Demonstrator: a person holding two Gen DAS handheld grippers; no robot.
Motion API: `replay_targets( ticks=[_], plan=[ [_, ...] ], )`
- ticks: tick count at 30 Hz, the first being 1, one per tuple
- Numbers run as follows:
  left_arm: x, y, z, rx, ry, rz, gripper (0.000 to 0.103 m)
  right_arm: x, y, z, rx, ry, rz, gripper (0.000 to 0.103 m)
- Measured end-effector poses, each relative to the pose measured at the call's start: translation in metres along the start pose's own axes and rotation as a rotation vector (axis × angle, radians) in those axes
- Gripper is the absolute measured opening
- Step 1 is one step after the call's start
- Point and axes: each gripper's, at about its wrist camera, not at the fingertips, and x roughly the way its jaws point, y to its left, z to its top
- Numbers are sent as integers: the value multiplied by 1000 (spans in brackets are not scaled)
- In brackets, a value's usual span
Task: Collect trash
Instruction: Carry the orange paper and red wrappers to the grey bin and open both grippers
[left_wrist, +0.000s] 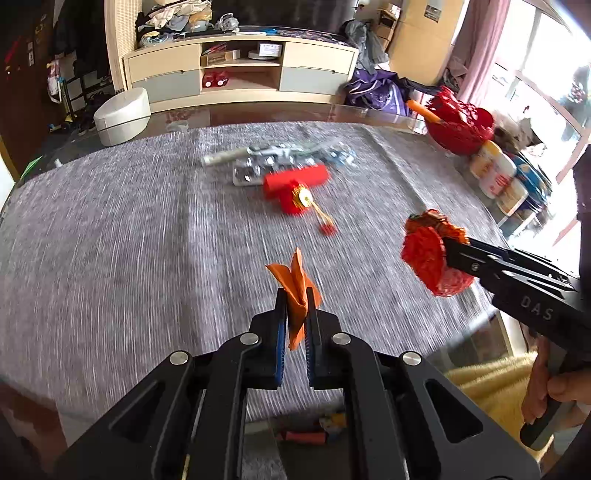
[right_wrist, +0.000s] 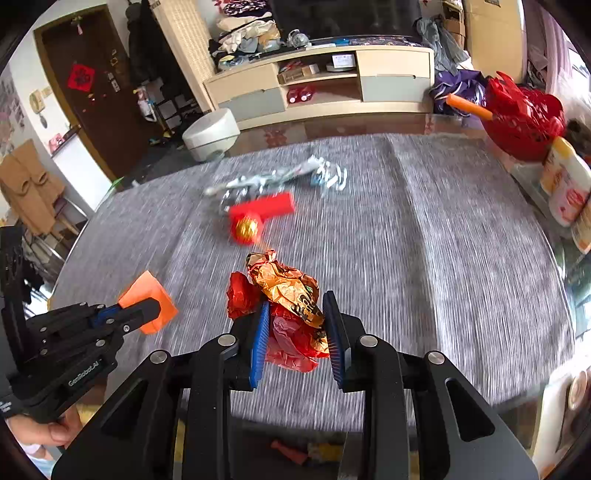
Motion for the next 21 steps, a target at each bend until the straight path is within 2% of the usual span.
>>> replay_targets(
  ticks=[10,21],
  plan=[
    [-28,-21,-75,-8,35,-50,8,-23,3,-66,-1,40,-8,30],
    [-1,-22,-158,-50,162,-115,8,-5,6,-132,9,144,0,30]
  ],
)
